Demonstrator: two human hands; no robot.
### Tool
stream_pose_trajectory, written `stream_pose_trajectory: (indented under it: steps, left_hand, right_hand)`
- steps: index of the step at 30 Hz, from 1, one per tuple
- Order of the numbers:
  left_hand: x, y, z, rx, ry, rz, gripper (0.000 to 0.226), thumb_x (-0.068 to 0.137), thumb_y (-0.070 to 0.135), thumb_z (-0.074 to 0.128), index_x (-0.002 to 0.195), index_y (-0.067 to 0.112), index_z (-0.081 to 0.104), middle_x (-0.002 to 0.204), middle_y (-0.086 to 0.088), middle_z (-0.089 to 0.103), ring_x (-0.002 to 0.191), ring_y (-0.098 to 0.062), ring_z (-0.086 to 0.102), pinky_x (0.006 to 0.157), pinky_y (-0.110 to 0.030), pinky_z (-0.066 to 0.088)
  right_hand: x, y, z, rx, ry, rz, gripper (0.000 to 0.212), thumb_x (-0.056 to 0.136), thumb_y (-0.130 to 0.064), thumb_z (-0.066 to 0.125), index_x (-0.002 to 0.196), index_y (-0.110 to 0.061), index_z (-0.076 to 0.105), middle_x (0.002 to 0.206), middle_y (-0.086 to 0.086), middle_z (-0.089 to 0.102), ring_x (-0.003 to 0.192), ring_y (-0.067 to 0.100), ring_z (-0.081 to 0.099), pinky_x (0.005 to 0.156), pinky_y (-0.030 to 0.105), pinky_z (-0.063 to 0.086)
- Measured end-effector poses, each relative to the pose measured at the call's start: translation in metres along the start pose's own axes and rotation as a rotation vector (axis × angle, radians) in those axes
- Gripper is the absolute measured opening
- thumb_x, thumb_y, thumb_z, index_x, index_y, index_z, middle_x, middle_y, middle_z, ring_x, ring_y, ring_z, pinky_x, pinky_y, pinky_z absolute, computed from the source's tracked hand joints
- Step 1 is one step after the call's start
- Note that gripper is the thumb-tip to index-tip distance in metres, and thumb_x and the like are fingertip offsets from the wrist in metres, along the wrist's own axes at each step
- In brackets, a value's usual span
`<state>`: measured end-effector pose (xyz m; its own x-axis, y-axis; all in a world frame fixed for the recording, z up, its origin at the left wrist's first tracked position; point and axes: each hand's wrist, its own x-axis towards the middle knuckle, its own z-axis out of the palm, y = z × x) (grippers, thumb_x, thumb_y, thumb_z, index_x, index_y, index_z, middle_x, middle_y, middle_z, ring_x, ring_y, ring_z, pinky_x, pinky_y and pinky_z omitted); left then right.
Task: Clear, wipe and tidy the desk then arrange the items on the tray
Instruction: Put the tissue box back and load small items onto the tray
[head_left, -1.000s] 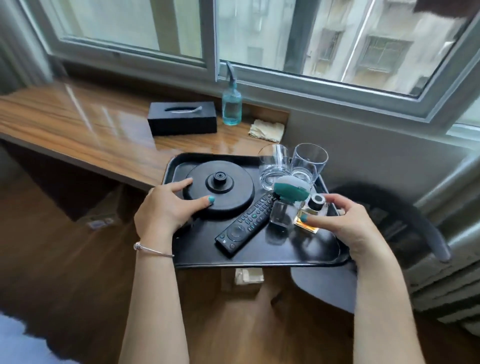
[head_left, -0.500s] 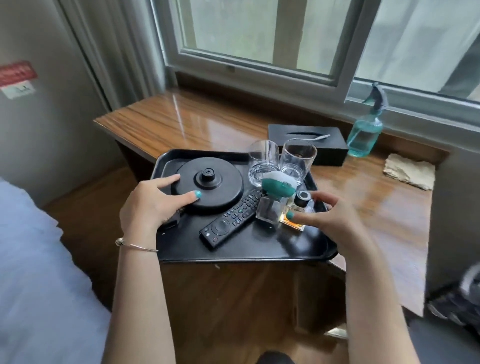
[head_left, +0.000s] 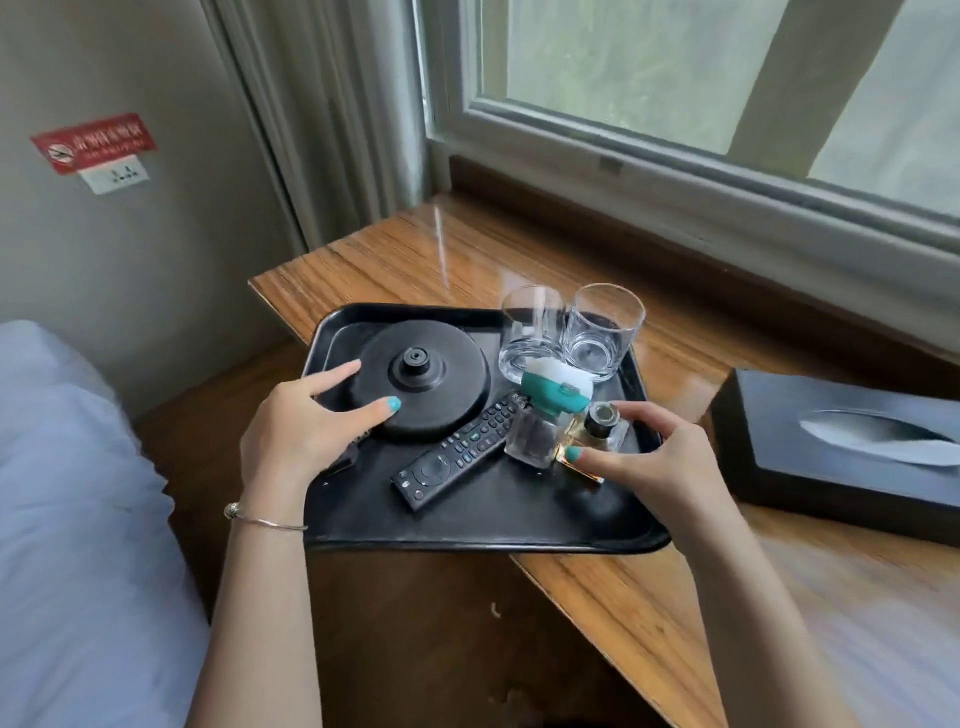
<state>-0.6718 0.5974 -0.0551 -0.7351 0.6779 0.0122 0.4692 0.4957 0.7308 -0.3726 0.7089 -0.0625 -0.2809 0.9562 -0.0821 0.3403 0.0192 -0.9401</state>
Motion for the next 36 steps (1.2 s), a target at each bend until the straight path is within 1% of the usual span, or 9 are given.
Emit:
stream_pose_trajectory:
  steps: [3,6,8,11,14,17,22,29,36]
  left_hand:
    - [0.053,-0.008,0.006,-0.032,-0.02,0.024,0.074,0.046,0.082,0.067,0.115,0.056,0.06,0.085,0.035,0.058,0.09,-0.006,0.054,0.066,-0.027,0.043]
    - [0.109,-0.021,0.01,0.001,-0.044,0.054,0.076,0.045,0.085,0.063,0.116,0.058,0.057,0.123,0.013,0.062,0.114,-0.02,0.055,0.076,-0.035,0.046]
    - [0.149,-0.03,0.011,0.005,-0.064,0.067,0.074,0.045,0.087,0.063,0.114,0.062,0.056,0.114,0.01,0.066,0.107,-0.02,0.059,0.077,-0.038,0.05]
    - [0.218,-0.039,0.011,0.018,-0.107,0.078,0.074,0.042,0.087,0.063,0.111,0.063,0.055,0.082,0.013,0.068,0.086,-0.016,0.063,0.073,-0.037,0.052]
    - [0.289,-0.042,0.009,0.057,-0.19,0.124,0.075,0.042,0.081,0.067,0.114,0.06,0.057,0.098,0.012,0.068,0.094,-0.015,0.063,0.079,-0.037,0.053]
    - [0.351,-0.044,0.01,0.05,-0.256,0.214,0.076,0.048,0.072,0.075,0.119,0.053,0.059,0.116,-0.001,0.066,0.104,-0.021,0.062,0.082,-0.033,0.05]
    - [0.427,-0.031,0.025,0.149,-0.331,0.245,0.074,0.052,0.072,0.075,0.121,0.059,0.053,0.101,-0.001,0.065,0.09,-0.021,0.062,0.076,-0.034,0.049]
    - [0.499,-0.008,0.083,0.126,-0.38,0.35,0.077,0.054,0.069,0.077,0.126,0.052,0.054,0.12,0.002,0.062,0.109,-0.024,0.059,0.075,-0.028,0.039]
    - [0.539,0.02,0.127,0.11,-0.426,0.439,0.079,0.053,0.07,0.077,0.125,0.049,0.055,0.124,0.004,0.061,0.111,-0.021,0.059,0.078,-0.028,0.042]
  right_hand:
    - [0.036,-0.013,0.026,-0.011,0.013,-0.019,0.047,0.051,-0.029,0.095,0.086,-0.044,0.066,0.103,-0.014,0.066,0.102,0.004,0.058,0.073,0.022,0.045]
    - [0.07,-0.021,0.055,-0.039,0.032,-0.001,0.05,0.048,-0.034,0.094,0.09,-0.045,0.069,0.115,-0.002,0.064,0.109,0.014,0.058,0.082,0.032,0.05]
    - [0.095,-0.026,0.077,-0.029,0.047,0.036,0.051,0.045,-0.034,0.095,0.09,-0.043,0.071,0.11,-0.006,0.067,0.106,0.008,0.059,0.083,0.029,0.051]
    - [0.131,-0.033,0.119,0.008,0.101,0.06,0.046,0.042,-0.03,0.094,0.08,-0.044,0.071,0.083,-0.03,0.068,0.086,-0.016,0.059,0.064,0.005,0.043]
    - [0.162,-0.036,0.167,0.028,0.218,0.103,0.046,0.043,-0.024,0.095,0.075,-0.045,0.071,0.076,-0.041,0.063,0.083,-0.025,0.054,0.062,-0.001,0.038]
    - [0.192,-0.046,0.205,0.033,0.304,0.149,0.05,0.044,-0.023,0.097,0.077,-0.051,0.071,0.08,-0.03,0.069,0.092,-0.018,0.057,0.072,0.007,0.041]
    - [0.234,-0.057,0.241,0.026,0.415,0.22,0.052,0.042,-0.029,0.098,0.086,-0.04,0.073,0.106,-0.003,0.071,0.114,0.015,0.058,0.099,0.039,0.046]
    - [0.296,-0.051,0.243,0.007,0.551,0.262,0.056,0.032,-0.048,0.091,0.085,-0.048,0.072,0.11,0.0,0.069,0.121,0.02,0.052,0.102,0.045,0.044]
    - [0.33,-0.045,0.239,-0.024,0.642,0.3,0.051,0.045,-0.033,0.096,0.087,-0.044,0.07,0.11,-0.001,0.069,0.123,0.023,0.051,0.104,0.048,0.043]
